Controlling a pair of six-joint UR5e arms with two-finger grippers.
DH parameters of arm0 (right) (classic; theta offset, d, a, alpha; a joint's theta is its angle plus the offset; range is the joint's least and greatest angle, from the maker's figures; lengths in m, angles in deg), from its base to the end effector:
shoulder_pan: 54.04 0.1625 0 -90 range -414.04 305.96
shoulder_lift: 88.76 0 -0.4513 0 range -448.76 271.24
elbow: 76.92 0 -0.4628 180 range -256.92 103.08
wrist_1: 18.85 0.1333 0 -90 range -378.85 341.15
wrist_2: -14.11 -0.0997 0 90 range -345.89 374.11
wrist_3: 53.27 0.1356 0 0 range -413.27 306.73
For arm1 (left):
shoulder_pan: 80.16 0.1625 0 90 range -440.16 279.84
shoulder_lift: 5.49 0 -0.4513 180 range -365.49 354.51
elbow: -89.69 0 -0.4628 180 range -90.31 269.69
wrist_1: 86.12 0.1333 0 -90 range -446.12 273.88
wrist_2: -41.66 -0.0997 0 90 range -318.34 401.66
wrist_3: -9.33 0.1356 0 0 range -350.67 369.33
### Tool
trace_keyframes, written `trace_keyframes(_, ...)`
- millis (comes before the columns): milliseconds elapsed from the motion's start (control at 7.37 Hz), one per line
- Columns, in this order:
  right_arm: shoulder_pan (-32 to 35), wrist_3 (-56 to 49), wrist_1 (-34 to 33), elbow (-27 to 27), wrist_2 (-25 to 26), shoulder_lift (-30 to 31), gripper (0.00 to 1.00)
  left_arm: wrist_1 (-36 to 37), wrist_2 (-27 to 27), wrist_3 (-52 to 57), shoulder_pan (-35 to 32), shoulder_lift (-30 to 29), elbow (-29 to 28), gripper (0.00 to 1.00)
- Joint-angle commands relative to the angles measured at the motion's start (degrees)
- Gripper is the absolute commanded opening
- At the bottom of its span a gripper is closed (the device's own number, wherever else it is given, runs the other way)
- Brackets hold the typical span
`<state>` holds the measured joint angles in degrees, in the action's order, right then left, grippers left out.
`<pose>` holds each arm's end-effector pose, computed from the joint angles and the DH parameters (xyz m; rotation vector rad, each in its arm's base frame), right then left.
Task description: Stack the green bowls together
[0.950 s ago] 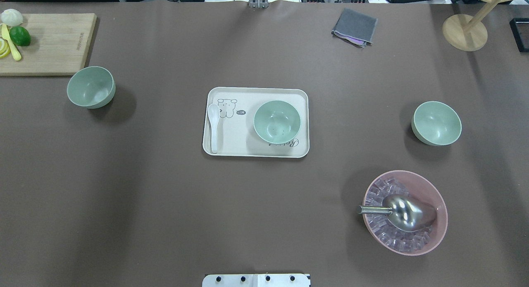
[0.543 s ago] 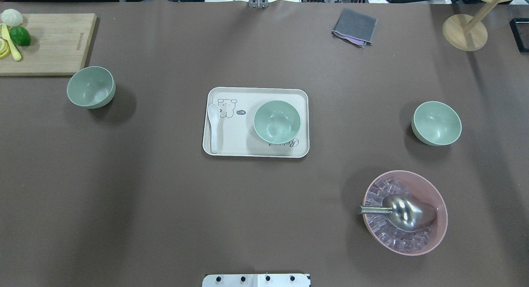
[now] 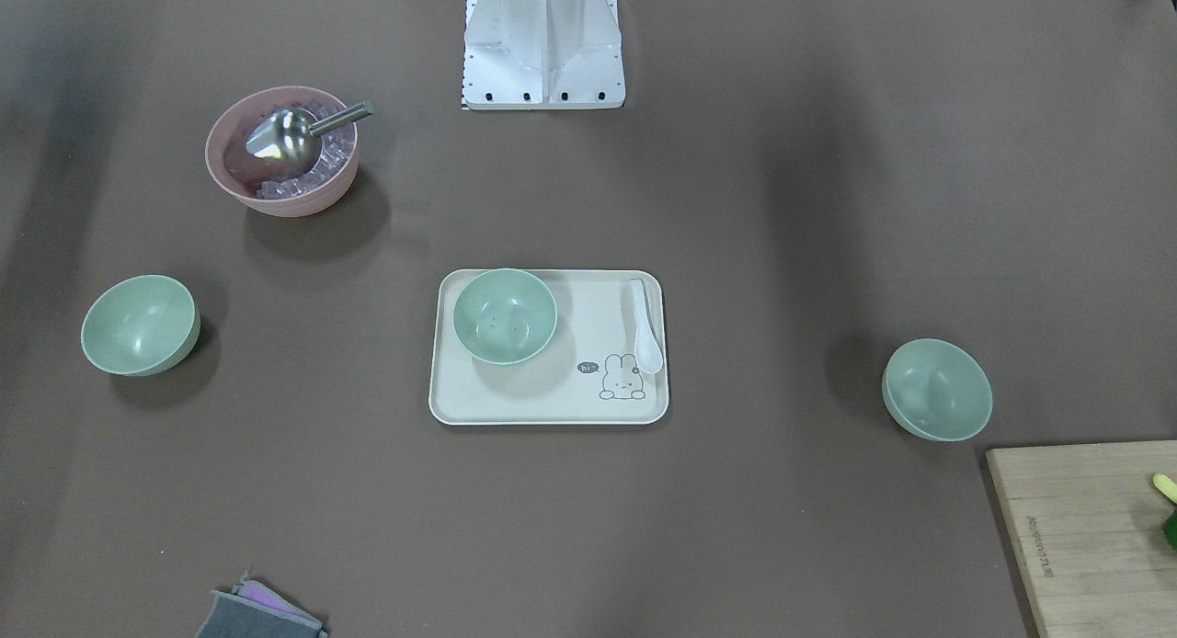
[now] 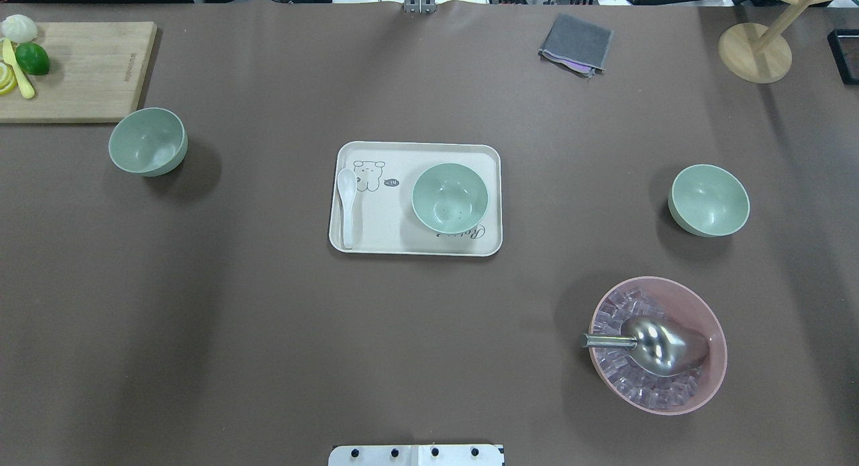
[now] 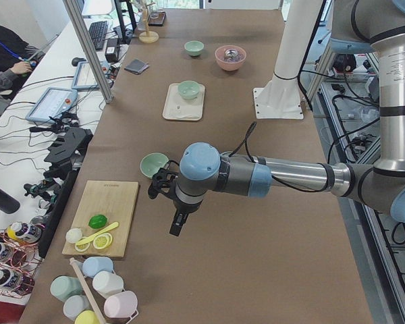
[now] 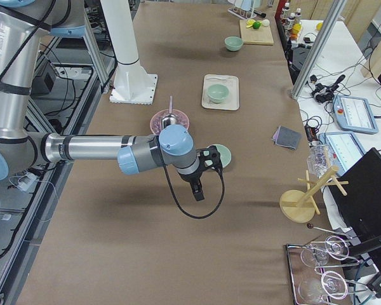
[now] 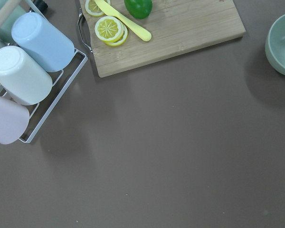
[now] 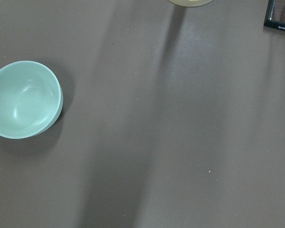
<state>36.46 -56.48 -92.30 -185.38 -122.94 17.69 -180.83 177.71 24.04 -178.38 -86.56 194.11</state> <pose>0.0380 -0.4583 0.6349 0.3318 -0.8040 -0.1773 -0.1076 -0.4951 0.6390 0.3247 0.7530 0.1784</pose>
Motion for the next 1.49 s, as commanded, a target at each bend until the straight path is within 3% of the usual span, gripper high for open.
trace_keyframes(0,-0.24,0.04,5.91,4.82,3.28,-0.63,1.00,-5.71,2.01,-0.12,-0.04,-0.05,-4.02,0.98)
trace_keyframes(271,-0.33,0.22,11.47,8.18,0.49,-1.24,1.00,-21.05,5.28,-0.21,0.13,0.64,-12.27,0.98)
trace_keyframes(407,-1.20,1.53,11.05,8.27,-1.35,-1.25,1.00,-21.92,5.28,-5.34,1.70,-0.39,-12.48,0.98)
trace_keyframes(814,-8.65,19.60,11.40,8.18,-0.50,-4.57,1.00,-22.36,5.19,-25.71,13.99,-6.54,-12.40,0.98)
trace_keyframes(1086,-14.36,33.46,11.57,8.01,4.22,-6.60,1.00,-22.11,4.49,-37.60,18.57,-10.91,-14.23,0.99)
trace_keyframes(1357,-17.80,37.22,11.49,8.18,8.63,-7.57,1.00,-22.54,4.40,-50.52,23.57,-18.30,-19.49,0.98)
